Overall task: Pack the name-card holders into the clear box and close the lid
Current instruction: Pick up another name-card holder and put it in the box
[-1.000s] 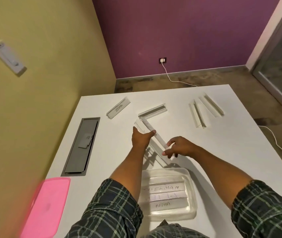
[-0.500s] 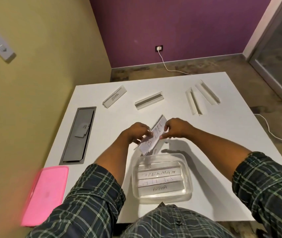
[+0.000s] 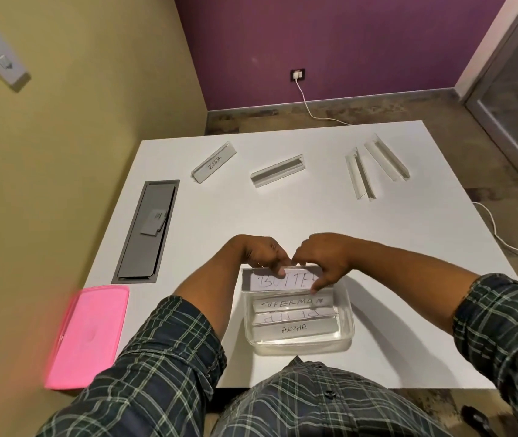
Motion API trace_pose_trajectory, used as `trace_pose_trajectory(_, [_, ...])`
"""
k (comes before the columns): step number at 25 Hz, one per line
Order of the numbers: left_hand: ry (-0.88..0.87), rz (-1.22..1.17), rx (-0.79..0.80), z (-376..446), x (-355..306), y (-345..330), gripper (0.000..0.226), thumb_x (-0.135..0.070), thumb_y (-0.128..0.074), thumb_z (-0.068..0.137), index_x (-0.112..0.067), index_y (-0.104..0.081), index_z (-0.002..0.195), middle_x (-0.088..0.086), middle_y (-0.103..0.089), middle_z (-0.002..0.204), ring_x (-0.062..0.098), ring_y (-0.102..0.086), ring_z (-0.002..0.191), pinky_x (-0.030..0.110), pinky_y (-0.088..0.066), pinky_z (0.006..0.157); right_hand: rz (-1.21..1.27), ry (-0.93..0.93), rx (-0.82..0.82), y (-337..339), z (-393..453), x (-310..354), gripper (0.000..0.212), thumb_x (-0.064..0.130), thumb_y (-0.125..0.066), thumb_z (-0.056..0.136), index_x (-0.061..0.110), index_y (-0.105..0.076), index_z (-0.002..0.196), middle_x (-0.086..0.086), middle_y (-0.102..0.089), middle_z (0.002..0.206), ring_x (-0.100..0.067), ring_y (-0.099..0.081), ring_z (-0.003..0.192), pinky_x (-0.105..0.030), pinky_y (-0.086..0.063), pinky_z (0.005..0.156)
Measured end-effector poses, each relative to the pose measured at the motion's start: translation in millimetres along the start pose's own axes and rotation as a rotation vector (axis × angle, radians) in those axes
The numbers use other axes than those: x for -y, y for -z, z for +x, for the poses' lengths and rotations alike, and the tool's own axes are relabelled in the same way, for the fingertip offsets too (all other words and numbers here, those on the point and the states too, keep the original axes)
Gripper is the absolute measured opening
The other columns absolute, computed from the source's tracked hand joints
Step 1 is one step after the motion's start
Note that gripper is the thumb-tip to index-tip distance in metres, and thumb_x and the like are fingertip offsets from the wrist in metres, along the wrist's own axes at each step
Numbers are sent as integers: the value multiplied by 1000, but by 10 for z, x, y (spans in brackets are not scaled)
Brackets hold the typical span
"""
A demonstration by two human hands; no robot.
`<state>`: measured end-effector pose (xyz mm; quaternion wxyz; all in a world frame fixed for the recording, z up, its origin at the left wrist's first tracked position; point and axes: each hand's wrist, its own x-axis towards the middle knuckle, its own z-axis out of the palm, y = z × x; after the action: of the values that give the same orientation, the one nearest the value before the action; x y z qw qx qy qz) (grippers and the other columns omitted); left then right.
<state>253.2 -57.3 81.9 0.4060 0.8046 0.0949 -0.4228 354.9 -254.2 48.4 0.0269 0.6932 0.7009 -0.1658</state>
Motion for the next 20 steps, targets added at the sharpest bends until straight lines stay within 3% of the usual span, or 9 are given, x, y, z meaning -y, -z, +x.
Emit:
trace_pose_trajectory(3, [-2,66,-18,43,51,-136,41,-5,-76,84,-10,-72,125,10,-70,127,17,-60,105,38,-46,109,-32,-44,52,-155,-3,126,73,69,-69,77,18,-52,126,-6,-69,104,-30,-64,91,-39,-51,81])
trace_pose_trajectory(10, [-35,109,-132,110,186,-327,49,-19,-88,76,-12,-73,122,2,-74,120,12,-64,99,24,-48,90,-129,-120,68,-413,2,280,61,48,-69,82,14,-47,128,-8,-69,94,-31,-64,88,-37,-50,70])
trace_pose_trajectory(15, [36,366,-233,175,276,-390,41,-38,-90,69,-9,-70,91,7,-70,86,29,-63,89,28,-47,73,-210,-127,83,-553,-53,342,48,40,-63,83,13,-49,121,-7,-69,96,-30,-62,90,-34,-40,60])
trace_pose_trajectory(16, [50,404,-234,179,283,-409,42,-38,-90,69,-11,-70,93,4,-69,87,28,-64,92,29,-49,75,-221,-135,95,-566,-58,347,49,39,-63,83,12,-49,121,-8,-69,97,-31,-61,91,-34,-38,59])
trace_pose_trajectory(18, [86,517,-224,183,294,-460,54,-37,-89,70,-13,-69,114,1,-71,108,25,-66,107,33,-53,86,-245,-162,125,-600,-53,361,50,37,-64,84,10,-48,122,-10,-69,98,-32,-61,93,-34,-38,61])
trace_pose_trajectory(20, [102,696,-225,195,324,-514,57,-32,-87,73,-16,-66,123,3,-68,121,25,-65,111,32,-51,82,-258,-185,160,-643,-25,397,47,34,-65,85,9,-47,121,-11,-69,100,-32,-60,94,-34,-39,62])
